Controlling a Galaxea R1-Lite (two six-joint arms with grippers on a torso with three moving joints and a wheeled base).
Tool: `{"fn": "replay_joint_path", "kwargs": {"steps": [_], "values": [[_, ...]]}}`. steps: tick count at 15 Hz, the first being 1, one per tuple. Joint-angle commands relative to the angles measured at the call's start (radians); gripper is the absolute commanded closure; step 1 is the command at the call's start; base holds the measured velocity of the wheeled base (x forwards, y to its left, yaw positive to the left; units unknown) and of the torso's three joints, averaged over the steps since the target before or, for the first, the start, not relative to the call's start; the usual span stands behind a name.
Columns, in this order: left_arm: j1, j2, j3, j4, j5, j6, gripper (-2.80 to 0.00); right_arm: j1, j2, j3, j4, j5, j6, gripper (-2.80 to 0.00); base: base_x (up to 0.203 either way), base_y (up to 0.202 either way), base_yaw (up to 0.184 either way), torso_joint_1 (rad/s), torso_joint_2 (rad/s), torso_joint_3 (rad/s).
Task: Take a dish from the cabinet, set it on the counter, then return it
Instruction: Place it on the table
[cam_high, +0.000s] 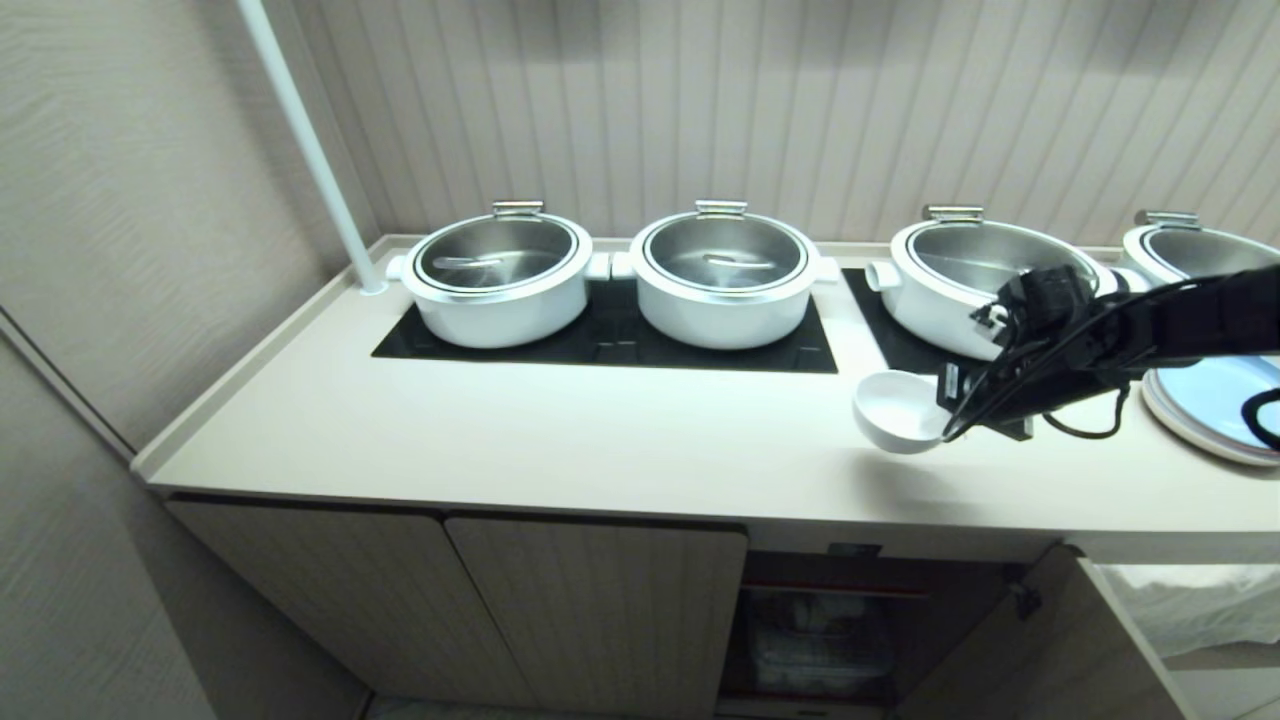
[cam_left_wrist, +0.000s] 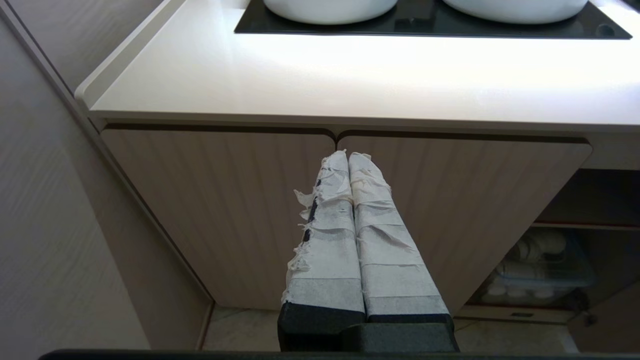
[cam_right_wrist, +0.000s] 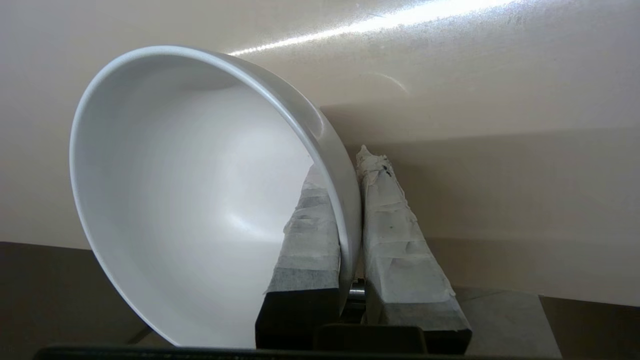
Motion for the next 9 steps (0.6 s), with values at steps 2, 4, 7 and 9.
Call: {"fn": "replay_joint_path", "kwargs": {"steps": [2,4,7,9], "values": [[0.000,0.000,0.000,0.000,0.000,0.000,0.00,0.000,0.020,-0.002,-0.004,0.002,0.002,0.00,0.000,0.000,0.000,0.000,0.00,0.000],[0.000,0.000,0.000,0.000,0.000,0.000,0.00,0.000,0.033,-0.002,-0.005,0.000,0.000,0.00,0.000,0.000,0.000,0.000,0.00,0.000],[0.000,0.000,-0.001,0.000,0.000,0.000,0.00,0.000,0.053,-0.004,-0.011,0.000,0.000,0.00,0.000,0.000,0.000,0.000,0.00,0.000],[0.000,0.000,-0.001,0.000,0.001,0.000,0.00,0.000,0.060,-0.004,-0.013,0.000,0.000,0.00,0.000,0.000,0.000,0.000,0.00,0.000]]}}
